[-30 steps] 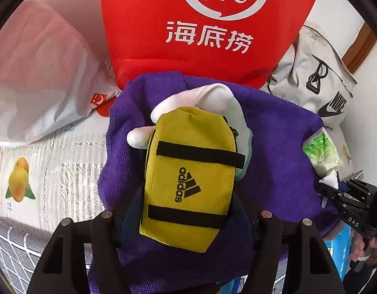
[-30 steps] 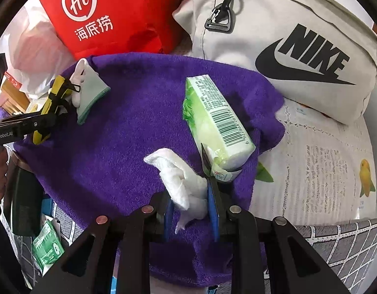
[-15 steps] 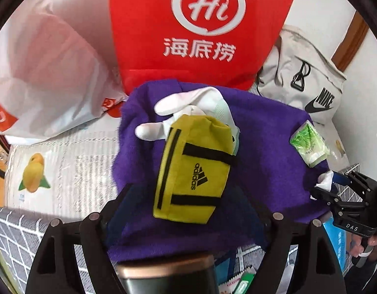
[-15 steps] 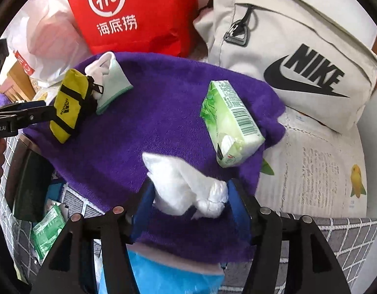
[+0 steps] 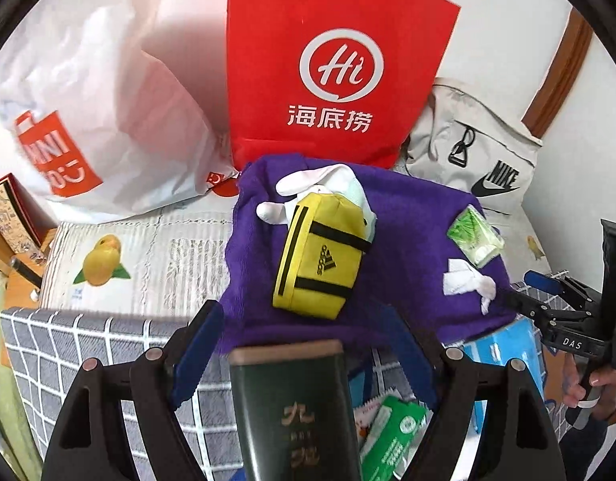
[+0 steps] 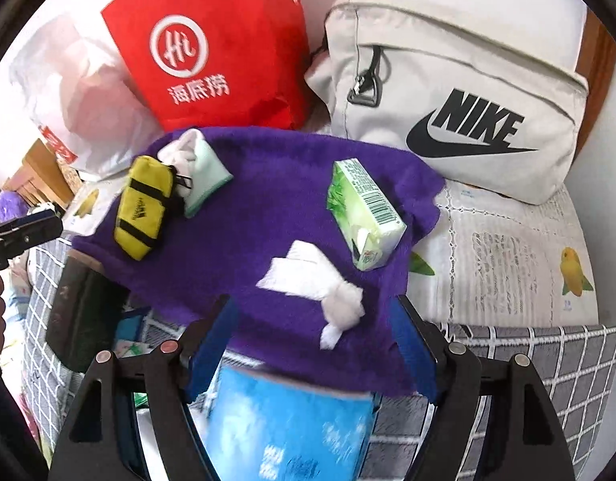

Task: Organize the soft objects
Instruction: 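Release the pouch from the left tool while the right tool drops the tissue onto the towel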

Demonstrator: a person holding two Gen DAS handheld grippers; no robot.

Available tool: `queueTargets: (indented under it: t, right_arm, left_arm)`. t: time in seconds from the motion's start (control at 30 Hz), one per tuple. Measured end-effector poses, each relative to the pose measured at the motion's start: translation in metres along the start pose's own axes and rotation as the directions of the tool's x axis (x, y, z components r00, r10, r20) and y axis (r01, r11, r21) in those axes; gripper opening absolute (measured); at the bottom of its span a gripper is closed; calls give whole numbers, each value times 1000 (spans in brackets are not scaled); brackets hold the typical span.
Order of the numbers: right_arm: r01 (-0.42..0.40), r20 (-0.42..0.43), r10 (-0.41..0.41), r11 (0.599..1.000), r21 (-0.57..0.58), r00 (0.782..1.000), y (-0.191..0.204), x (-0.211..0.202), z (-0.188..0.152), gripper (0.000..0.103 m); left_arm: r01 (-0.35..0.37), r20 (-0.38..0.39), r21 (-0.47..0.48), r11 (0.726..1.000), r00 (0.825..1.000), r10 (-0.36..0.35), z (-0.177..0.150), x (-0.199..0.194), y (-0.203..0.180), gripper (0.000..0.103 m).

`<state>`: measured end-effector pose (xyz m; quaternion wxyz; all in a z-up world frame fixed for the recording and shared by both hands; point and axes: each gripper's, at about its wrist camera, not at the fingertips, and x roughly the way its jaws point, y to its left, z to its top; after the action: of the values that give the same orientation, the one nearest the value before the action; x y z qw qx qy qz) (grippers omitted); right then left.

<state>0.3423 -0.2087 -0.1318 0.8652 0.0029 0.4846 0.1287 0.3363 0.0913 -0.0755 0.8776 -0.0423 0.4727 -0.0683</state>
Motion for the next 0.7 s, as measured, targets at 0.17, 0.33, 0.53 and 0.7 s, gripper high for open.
queueTargets:
  t: [0.17, 0.33, 0.53, 0.7]
  right_arm:
    - [-19, 71, 19, 1000, -1, 997, 15, -37, -20, 78]
    - [-91, 109, 94, 995, -34, 990, 36, -60, -45, 78]
    - [-178, 95, 193, 973, -147, 977, 72, -73, -88, 78]
    - [-236, 66, 258, 942, -240, 964, 102, -72, -115, 78]
  left_arm:
    - [22, 5, 5, 1000, 1000, -22, -24, -19, -3, 81]
    - [-2, 9, 12, 1000, 1000, 2, -49, -37, -6, 81]
    - [22, 34, 0, 1000, 999, -22, -76, -61, -10, 81]
    - [33, 35, 10, 999, 999, -34, -95, -69, -14, 81]
